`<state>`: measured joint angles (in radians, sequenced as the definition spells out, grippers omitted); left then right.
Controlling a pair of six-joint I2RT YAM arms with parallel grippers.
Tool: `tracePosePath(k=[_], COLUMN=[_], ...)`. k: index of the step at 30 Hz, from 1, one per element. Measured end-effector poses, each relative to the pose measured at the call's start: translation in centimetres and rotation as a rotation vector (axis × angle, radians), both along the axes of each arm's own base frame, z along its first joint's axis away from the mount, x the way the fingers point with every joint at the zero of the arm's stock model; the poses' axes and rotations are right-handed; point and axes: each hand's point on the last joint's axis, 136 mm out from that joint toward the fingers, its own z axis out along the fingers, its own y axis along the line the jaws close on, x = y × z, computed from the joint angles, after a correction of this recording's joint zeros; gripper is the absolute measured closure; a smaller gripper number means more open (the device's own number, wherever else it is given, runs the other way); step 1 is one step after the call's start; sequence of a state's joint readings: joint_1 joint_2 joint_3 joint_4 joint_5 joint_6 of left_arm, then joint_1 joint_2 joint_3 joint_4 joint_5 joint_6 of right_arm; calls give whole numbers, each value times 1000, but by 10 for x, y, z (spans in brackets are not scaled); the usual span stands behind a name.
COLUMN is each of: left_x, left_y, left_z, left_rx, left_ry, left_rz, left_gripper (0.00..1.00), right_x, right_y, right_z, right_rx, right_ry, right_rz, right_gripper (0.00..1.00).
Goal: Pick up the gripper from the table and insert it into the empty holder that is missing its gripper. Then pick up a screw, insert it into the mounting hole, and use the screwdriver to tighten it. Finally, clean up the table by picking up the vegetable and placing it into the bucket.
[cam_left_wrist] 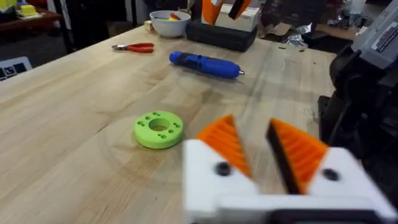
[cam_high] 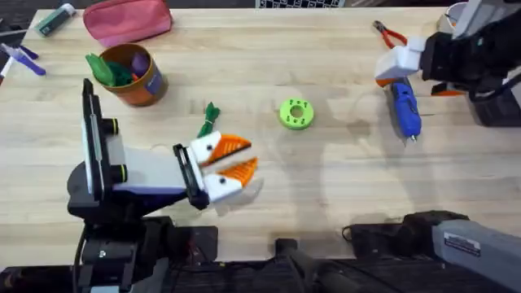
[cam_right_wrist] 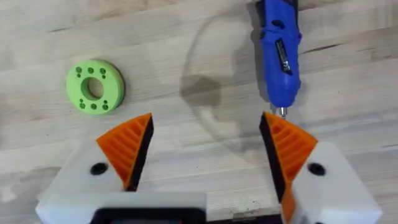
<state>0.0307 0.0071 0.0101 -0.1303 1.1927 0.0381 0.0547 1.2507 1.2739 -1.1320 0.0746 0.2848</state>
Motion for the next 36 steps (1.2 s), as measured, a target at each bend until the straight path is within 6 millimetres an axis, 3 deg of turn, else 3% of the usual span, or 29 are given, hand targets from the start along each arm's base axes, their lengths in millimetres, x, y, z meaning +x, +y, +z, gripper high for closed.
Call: tracePosePath(k=[1,2,3,12,19,29,36], left_x=[0,0,0,0,0,0,0], left_y=[0,0,0,0,0,0,0], left_z=[0,0,0,0,0,0,0], left_rx=[0,2,3,3,3,3,3], left_ry=[0,-5,-6,-6,-6,-6,-6], left_rz=[0,0,0,0,0,0,0], left_gripper=[888,971,988,994,994,994,994], right_x=[0,0,0,2,18,36,63], right_y=[0,0,0,0,-8,-57,-69], right_z=[0,0,0,1,5,-31,-49], right_rx=[0,0,0,0,-4,-54,-113], right_ry=[0,0,0,-8,-66,71,69], right_rz=[0,0,0,0,-16,-31,102], right_gripper=[7,8,8,8,8,7,8])
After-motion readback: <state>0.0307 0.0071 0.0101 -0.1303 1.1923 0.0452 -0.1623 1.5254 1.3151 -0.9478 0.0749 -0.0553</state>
